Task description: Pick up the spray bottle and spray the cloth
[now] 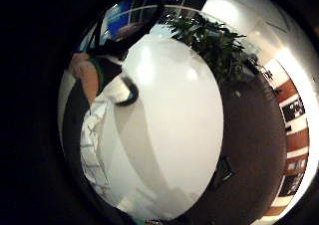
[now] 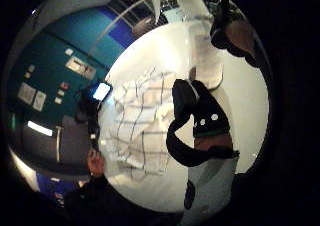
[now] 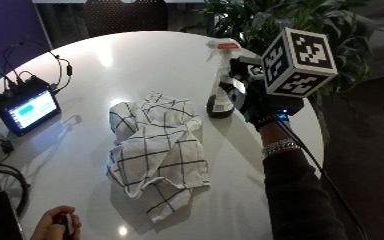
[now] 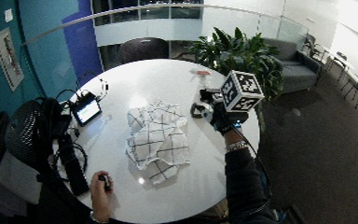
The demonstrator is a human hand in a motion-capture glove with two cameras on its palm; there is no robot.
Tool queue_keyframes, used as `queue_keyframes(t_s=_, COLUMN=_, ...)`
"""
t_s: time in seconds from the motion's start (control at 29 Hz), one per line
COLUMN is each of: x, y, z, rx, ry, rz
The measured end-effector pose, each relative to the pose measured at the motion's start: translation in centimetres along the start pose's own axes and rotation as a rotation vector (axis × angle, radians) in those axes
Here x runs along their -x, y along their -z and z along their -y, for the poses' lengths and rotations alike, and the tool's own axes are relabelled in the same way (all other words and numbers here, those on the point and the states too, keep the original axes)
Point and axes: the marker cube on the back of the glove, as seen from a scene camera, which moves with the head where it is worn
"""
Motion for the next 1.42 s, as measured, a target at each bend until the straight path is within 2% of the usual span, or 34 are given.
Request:
queue_keyframes(t_s=0.21, x=-0.4, y=-0.7, z=1.6, rx=-0.133, ry=-0.183, rz=0.124)
queue_keyframes(t_s=0.35, x=-0.1, y=-2.0, z=2.4, rx=-0.107, ry=-0.259, rz=0.229)
queue_keyframes(t_s=0.48, x=0.1, y=-4.0, z=3.0, rx=-0.067, ry=-0.315, rz=0.456)
queue_keyframes(t_s=0.66, x=0.2, y=-5.9, z=3.4, rx=-0.079, ry=-0.351, rz=0.680)
queue_keyframes(t_s=0.79, x=0.2, y=-6.7, z=3.8, rx=-0.081, ry=-0.372, rz=0.763)
queue_keyframes(t_s=1.17, x=-0.9, y=-8.1, z=4.1, rx=-0.351, ry=-0.232, rz=0.696)
queue_keyframes(t_s=1.42, x=-0.8, y=-7.2, z=4.7, rx=-0.369, ry=-0.124, rz=0.591)
